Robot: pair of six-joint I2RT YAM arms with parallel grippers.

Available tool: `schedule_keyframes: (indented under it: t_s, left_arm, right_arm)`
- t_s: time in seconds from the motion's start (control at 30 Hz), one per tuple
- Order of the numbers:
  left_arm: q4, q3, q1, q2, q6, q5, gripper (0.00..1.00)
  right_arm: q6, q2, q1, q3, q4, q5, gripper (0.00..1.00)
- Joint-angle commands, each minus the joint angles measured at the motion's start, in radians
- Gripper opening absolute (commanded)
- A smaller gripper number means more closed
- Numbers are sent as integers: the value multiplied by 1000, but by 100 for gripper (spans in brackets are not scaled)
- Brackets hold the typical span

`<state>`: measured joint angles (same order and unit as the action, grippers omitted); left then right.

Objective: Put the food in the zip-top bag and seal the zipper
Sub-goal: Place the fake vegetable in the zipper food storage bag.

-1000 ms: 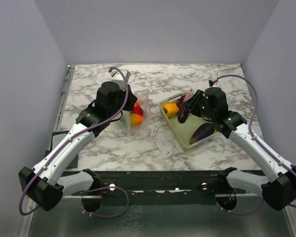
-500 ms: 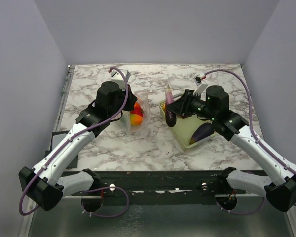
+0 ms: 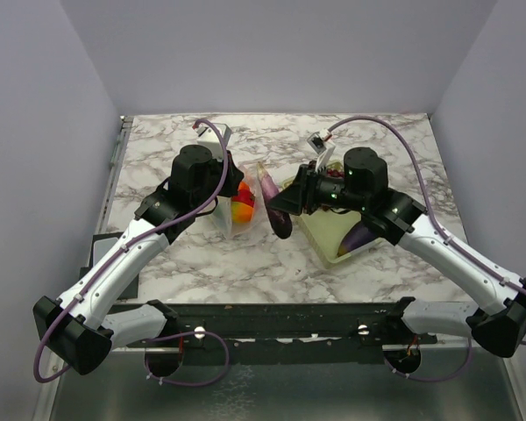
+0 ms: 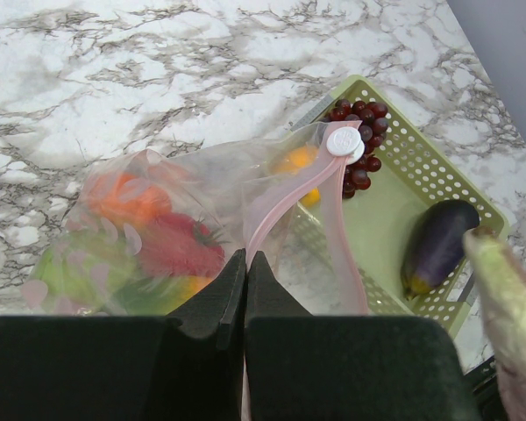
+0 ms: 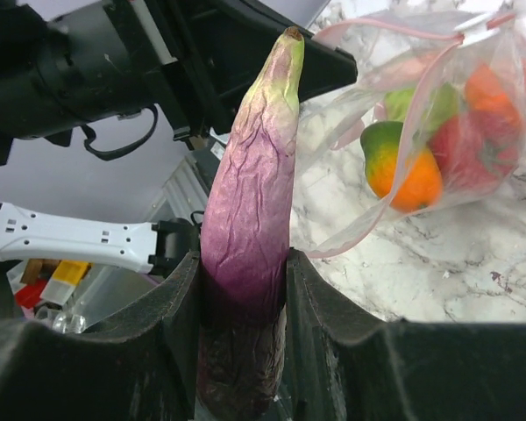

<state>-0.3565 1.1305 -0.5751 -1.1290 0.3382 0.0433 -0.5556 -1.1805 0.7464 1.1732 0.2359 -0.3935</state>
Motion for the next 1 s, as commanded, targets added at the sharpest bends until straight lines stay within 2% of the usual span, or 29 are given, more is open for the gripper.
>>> schedule_keyframes:
  t_s: [0.0, 0.37, 0.73, 0.97]
  left_arm:
    - [21, -9, 6, 24, -7, 6, 0]
    - [21, -8, 6, 25, -6, 2, 0]
    - [22, -8, 6, 27, -5, -4, 0]
    - [21, -8, 6, 28, -4, -12, 0]
  right_arm:
    - [-10, -39, 17, 33, 55, -38, 1]
    - [-110, -128, 24, 54, 81, -39, 1]
    - [-208, -298, 30, 205, 164, 5, 1]
    - [-261, -353, 31, 268, 185, 91, 12]
